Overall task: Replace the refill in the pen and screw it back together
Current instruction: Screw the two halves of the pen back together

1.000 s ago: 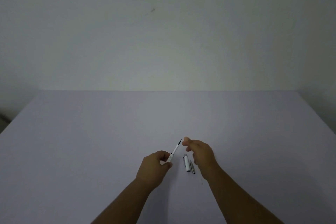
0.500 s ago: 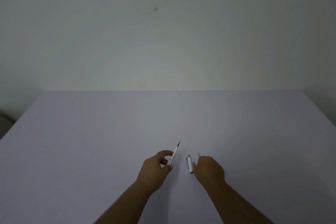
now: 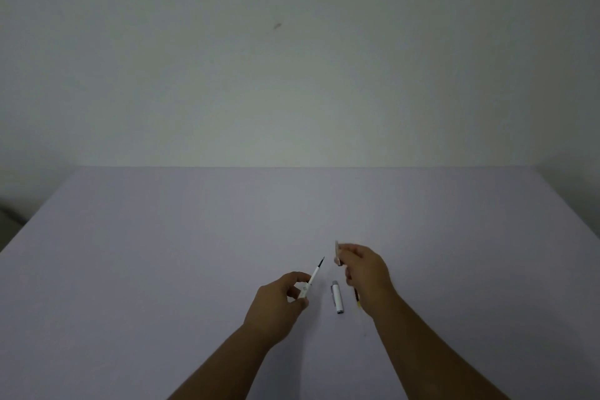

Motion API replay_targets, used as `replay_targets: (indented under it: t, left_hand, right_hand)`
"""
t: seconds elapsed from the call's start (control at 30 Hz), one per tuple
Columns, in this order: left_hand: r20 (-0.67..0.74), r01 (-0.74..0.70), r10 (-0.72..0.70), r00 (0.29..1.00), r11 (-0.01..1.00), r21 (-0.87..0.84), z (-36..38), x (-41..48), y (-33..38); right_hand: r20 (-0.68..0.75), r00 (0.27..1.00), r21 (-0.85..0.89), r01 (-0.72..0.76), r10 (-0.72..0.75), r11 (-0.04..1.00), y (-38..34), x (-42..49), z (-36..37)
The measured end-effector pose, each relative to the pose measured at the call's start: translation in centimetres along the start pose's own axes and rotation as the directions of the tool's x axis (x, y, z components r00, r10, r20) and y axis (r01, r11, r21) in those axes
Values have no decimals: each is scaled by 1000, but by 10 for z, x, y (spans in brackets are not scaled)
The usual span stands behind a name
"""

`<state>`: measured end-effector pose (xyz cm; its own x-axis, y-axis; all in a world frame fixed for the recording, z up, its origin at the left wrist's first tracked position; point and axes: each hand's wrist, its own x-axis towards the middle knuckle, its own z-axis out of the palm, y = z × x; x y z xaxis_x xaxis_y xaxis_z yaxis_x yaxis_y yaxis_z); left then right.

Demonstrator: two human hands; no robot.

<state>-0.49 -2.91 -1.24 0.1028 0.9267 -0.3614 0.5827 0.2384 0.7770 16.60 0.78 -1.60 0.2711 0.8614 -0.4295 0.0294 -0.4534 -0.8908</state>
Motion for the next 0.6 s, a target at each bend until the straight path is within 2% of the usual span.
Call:
replay_targets:
  t: [0.07,0.13,0.4,0.6]
  left_hand:
    - [6,-10,9,1000,1000,6,0,0,2]
    - [10,-12,12,1000,1000,10,0,0,3]
    - [-11,-17,17,1000,1000,21,0,0,7]
    - [-85,-2,3,996,1000,6,0,0,11]
  right_hand:
    - [29,1000,172,7,-12,985,-13,-5,2]
    - [53,998,252,8,-22,968,-21,-8,3]
    - [75,997,42,32,-35,999,-16,-12,7]
    - [209,977,-13,40,-37,999,-8,-25,12]
